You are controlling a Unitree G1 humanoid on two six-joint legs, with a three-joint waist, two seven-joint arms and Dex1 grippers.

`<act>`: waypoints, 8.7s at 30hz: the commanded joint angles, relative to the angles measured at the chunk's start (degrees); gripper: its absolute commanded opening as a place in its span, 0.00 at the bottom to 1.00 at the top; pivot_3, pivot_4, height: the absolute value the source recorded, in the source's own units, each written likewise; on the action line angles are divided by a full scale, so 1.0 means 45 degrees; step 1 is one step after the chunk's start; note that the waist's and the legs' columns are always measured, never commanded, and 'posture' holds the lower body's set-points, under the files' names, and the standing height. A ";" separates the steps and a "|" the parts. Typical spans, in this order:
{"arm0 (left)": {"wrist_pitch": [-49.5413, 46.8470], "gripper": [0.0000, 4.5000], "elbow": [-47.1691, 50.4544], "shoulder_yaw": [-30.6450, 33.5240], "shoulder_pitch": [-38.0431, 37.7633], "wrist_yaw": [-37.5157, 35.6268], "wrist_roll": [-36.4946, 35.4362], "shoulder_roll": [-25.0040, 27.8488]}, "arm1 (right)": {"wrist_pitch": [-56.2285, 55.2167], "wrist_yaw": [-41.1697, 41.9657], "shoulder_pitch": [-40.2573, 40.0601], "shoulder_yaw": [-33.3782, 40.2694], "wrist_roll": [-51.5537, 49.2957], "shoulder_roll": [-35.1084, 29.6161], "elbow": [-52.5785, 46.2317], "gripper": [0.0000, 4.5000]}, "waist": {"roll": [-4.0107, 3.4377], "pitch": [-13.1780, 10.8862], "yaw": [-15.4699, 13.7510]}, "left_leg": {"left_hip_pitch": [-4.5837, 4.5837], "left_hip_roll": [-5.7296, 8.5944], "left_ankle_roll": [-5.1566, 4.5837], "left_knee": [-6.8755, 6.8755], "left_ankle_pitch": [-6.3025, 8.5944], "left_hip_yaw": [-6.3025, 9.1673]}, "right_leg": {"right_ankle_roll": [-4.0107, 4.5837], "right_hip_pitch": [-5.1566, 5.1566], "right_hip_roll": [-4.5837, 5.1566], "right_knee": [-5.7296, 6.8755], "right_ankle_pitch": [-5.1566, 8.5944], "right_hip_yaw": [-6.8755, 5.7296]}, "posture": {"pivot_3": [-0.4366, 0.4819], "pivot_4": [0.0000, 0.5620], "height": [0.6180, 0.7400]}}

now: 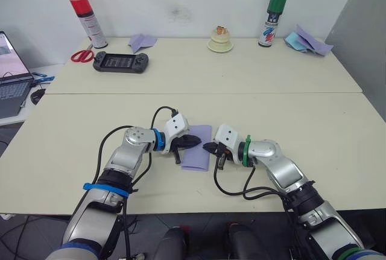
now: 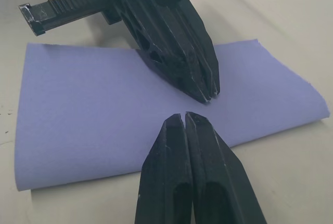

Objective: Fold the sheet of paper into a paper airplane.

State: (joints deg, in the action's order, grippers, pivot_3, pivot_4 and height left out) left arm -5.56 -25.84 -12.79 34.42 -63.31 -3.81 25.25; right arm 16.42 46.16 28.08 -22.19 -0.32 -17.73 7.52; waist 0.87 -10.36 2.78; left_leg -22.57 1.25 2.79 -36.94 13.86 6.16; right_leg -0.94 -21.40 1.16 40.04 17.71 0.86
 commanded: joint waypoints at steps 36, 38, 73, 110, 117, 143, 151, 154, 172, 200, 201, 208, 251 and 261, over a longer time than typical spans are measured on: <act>0.0743 0.00 -0.1205 -0.0791 -0.0586 0.0069 0.0867 0.0065 | -0.2286 0.2803 -0.2459 -0.0525 -0.0787 -0.1198 -0.2185 0.02 | 0.0017 0.0299 -0.0006 | 0.0191 -0.0003 -0.0004 0.0063 0.0008 0.0003 | -0.0089 0.0195 -0.0002 -0.0075 0.0064 0.0008 | 0.48 0.27 0.85; 0.0794 0.00 -0.1254 -0.0795 -0.0612 0.0083 0.0877 0.0059 | -0.1651 0.2779 -0.2276 -0.0022 -0.1411 -0.1102 -0.2588 0.02 | 0.0015 0.0292 -0.0008 | 0.0184 -0.0003 -0.0003 0.0062 0.0008 0.0010 | -0.0088 0.0193 -0.0001 -0.0076 0.0063 0.0008 | 0.48 0.27 0.85; 0.1455 0.00 -0.1940 -0.0926 -0.0658 0.0109 0.0990 -0.0204 | -0.2243 -0.3560 0.1681 0.1215 0.1482 0.1044 0.7232 0.02 | 0.0012 0.0309 -0.0099 | 0.0334 0.0007 -0.0004 0.0141 0.0008 -0.0006 | -0.0086 0.0304 0.0006 -0.0100 0.0063 0.0027 | 0.48 0.27 0.85; -0.2071 0.00 0.4144 0.1283 -0.0856 -0.0934 -0.1624 0.2232 | 0.1151 0.0596 -0.1306 0.1450 -0.0729 -0.1600 -0.4537 0.02 | -0.0018 0.0232 -0.0183 | -0.0070 -0.0007 0.0016 0.0195 -0.0005 0.0016 | -0.0015 -0.0077 0.0009 -0.0174 0.0027 0.0013 | 0.48 0.27 0.85; -0.0945 0.00 0.3841 0.0971 -0.1570 -0.1425 -0.0922 0.3653 | 0.3110 0.0688 -0.0758 0.1725 -0.1271 -0.2291 -0.5775 0.02 | -0.0019 0.0190 -0.0255 | -0.0071 0.0011 0.0013 0.0195 -0.0004 0.0004 | -0.0015 -0.0061 0.0027 -0.0211 0.0027 0.0014 | 0.48 0.27 0.85; -0.0229 0.00 0.2802 0.0226 -0.1088 -0.1579 -0.0261 0.2595 | 0.4692 0.0805 -0.0796 0.1381 -0.1989 -0.2867 -0.6945 0.02 | -0.0002 0.0163 -0.0199 | -0.0076 0.0004 0.0012 0.0179 -0.0004 0.0008 | -0.0016 -0.0062 0.0021 -0.0189 0.0025 -0.0001 | 0.48 0.27 0.85; -0.0027 0.00 0.2526 0.0117 -0.0956 -0.1368 -0.0116 0.2303 | 0.4734 0.0747 -0.0682 0.1333 -0.1948 -0.2909 -0.6995 0.02 | -0.0002 0.0163 -0.0214 | -0.0078 0.0008 0.0012 0.0167 -0.0004 0.0008 | -0.0016 -0.0061 0.0022 -0.0180 0.0025 -0.0002 | 0.48 0.27 0.85; -0.0028 0.00 0.2493 0.0125 -0.0915 -0.1353 -0.0107 0.2253 | 0.4724 0.0722 -0.0656 0.1308 -0.1938 -0.2911 -0.6964 0.02 | -0.0002 0.0163 -0.0208 | -0.0076 0.0007 0.0011 0.0165 -0.0004 0.0008 | -0.0016 -0.0063 0.0022 -0.0170 0.0025 -0.0001 | 0.48 0.27 0.85; -0.0877 0.00 0.3802 -0.0138 0.0138 -0.1660 -0.0594 0.1352 | 0.5033 0.0987 -0.0565 0.1693 -0.2382 -0.3418 -0.7411 0.02 | 0.0001 0.0161 -0.0212 | -0.0072 0.0012 0.0008 0.0000 -0.0003 0.0007 | -0.0019 -0.0054 0.0009 -0.0016 0.0026 -0.0004 | 0.48 0.27 0.85; 0.0603 0.00 0.1664 -0.1197 0.0685 -0.1296 0.0317 0.0272 | 0.3023 0.0939 -0.0326 0.0142 -0.0851 -0.4343 -0.4965 0.02 | 0.0010 0.0155 -0.0192 | -0.0071 0.0010 0.0008 0.0002 -0.0003 0.0001 | -0.0018 -0.0058 0.0007 -0.0015 0.0025 -0.0001 | 0.48 0.27 0.85; 0.0672 0.00 0.1546 -0.1195 0.0594 -0.1223 0.0366 0.0378 | 0.2888 0.0965 -0.0370 0.0093 -0.0751 -0.4350 -0.4835 0.02 | 0.0009 0.0155 -0.0195 | -0.0070 0.0010 0.0008 0.0003 -0.0003 0.0002 | -0.0018 -0.0058 0.0007 -0.0014 0.0025 -0.0001 | 0.48 0.27 0.85; 0.1174 0.00 0.0324 -0.1198 0.0272 -0.0704 0.0730 0.0569 | 0.2294 0.1072 -0.0699 -0.0165 -0.0262 -0.4252 -0.3997 0.02 | 0.0010 0.0155 -0.0217 | -0.0072 0.0017 0.0008 -0.0009 -0.0003 0.0002 | -0.0019 -0.0051 0.0009 -0.0014 0.0025 -0.0004 | 0.48 0.27 0.85; 0.1144 0.00 -0.1619 -0.0917 0.0424 0.1073 0.0911 -0.1180 | 0.2866 -0.1532 -0.1634 0.3519 -0.1679 -0.1431 -0.3902 0.23 | 0.0017 0.0174 -0.0230 | -0.0002 0.0015 0.0009 -0.0005 -0.0004 0.0011 | -0.0023 0.0017 0.0012 -0.0009 0.0023 0.0006 | 0.48 0.27 0.85; 0.1209 0.00 -0.1548 -0.0994 0.0381 0.1037 0.0962 -0.1227 | 0.5463 -0.3497 -0.1220 0.4801 -0.2814 0.0154 -0.3727 0.62 | 0.0016 0.0174 -0.0222 | -0.0005 0.0018 0.0008 0.0002 -0.0003 0.0006 | -0.0022 0.0014 0.0012 -0.0010 0.0023 0.0009 | 0.48 0.27 0.85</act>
State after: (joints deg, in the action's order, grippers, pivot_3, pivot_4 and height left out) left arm 0.41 -32.46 -15.49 37.08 -58.05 -1.27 20.03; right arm 40.31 31.86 20.79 -2.30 -11.29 -17.52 -8.54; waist 0.94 -9.58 1.78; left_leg -22.59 1.33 2.82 -36.93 13.84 6.19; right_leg -1.04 -21.35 1.22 40.00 17.81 0.90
